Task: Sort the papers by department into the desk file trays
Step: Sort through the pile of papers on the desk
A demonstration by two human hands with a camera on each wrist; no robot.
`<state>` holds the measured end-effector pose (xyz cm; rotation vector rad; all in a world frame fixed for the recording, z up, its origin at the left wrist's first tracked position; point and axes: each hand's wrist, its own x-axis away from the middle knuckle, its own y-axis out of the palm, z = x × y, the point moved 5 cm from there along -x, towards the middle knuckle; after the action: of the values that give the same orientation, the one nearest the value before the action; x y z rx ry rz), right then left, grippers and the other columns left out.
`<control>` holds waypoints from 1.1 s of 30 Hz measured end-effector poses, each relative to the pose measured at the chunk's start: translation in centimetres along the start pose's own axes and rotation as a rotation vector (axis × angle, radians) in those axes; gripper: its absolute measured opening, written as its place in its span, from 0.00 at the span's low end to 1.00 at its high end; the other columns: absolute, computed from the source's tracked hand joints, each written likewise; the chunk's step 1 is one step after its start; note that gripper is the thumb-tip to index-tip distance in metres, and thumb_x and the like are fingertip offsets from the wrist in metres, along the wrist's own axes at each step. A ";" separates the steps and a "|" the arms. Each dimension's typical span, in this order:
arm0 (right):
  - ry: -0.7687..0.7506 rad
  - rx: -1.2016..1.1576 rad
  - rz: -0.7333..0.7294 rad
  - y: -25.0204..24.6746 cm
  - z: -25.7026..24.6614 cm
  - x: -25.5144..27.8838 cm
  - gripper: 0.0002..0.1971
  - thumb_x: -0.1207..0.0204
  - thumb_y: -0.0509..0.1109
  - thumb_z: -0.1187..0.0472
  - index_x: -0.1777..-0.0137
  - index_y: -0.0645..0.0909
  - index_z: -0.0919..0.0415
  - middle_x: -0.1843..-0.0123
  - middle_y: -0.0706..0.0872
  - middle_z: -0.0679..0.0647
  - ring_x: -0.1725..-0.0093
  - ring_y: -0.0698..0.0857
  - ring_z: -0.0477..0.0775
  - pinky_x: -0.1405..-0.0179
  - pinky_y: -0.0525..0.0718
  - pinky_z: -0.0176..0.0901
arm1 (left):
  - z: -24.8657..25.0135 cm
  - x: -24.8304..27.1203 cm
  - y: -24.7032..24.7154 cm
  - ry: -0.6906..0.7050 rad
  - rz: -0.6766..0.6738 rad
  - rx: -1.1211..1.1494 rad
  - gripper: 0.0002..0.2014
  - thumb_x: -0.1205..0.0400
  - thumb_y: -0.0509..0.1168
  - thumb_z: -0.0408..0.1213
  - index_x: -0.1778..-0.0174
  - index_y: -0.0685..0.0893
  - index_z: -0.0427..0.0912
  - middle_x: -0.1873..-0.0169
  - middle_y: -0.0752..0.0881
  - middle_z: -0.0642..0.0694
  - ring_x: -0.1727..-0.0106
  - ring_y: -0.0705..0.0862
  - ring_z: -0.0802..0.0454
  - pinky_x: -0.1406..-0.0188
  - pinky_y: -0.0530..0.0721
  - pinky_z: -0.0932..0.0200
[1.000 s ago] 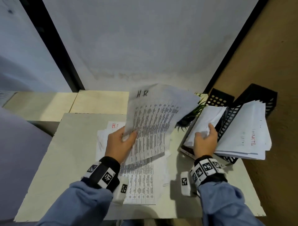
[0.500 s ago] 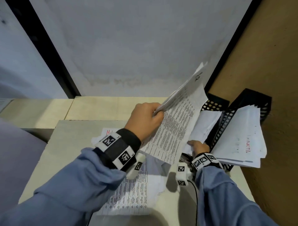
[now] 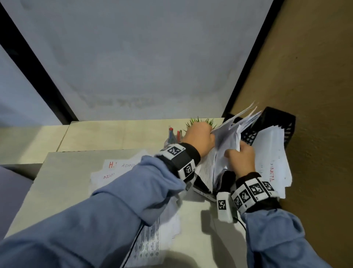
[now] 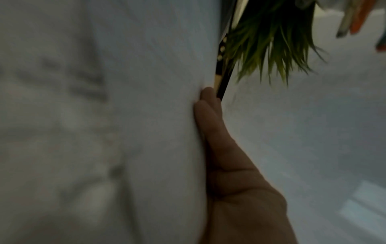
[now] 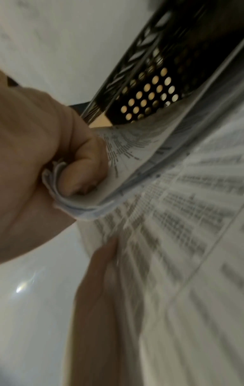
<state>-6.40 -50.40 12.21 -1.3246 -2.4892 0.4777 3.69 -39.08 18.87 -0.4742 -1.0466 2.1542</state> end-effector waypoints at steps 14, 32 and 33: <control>0.030 0.593 -0.202 3.8 1.0 1.6 0.26 0.26 0.63 0.62 0.27 0.64 0.62 0.37 0.81 0.66 0.40 0.82 0.68 0.45 0.81 0.54 | -4.6 -2.0 9.6 -0.261 -0.227 0.218 0.15 0.19 0.63 0.37 0.38 0.80 0.37 0.45 0.86 0.36 0.44 0.84 0.38 0.44 0.80 0.52; 0.060 0.661 -0.202 5.8 2.9 1.5 0.23 0.23 0.62 0.63 0.28 0.64 0.68 0.36 0.80 0.68 0.38 0.81 0.69 0.45 0.80 0.54 | -6.5 -1.5 8.8 -0.213 -0.145 0.379 0.19 0.19 0.64 0.36 0.32 0.78 0.38 0.45 0.87 0.38 0.43 0.85 0.42 0.37 0.82 0.52; 0.049 0.659 -0.197 5.8 2.9 1.5 0.22 0.23 0.62 0.63 0.30 0.65 0.68 0.37 0.80 0.68 0.39 0.82 0.69 0.44 0.80 0.54 | -6.7 -1.2 8.5 -0.213 -0.124 0.433 0.18 0.19 0.64 0.36 0.33 0.78 0.38 0.46 0.87 0.38 0.45 0.86 0.42 0.39 0.83 0.51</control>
<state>-4.07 -46.59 7.31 -0.8075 -2.1018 1.0779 4.81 -40.03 8.07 0.0228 -0.6640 2.2668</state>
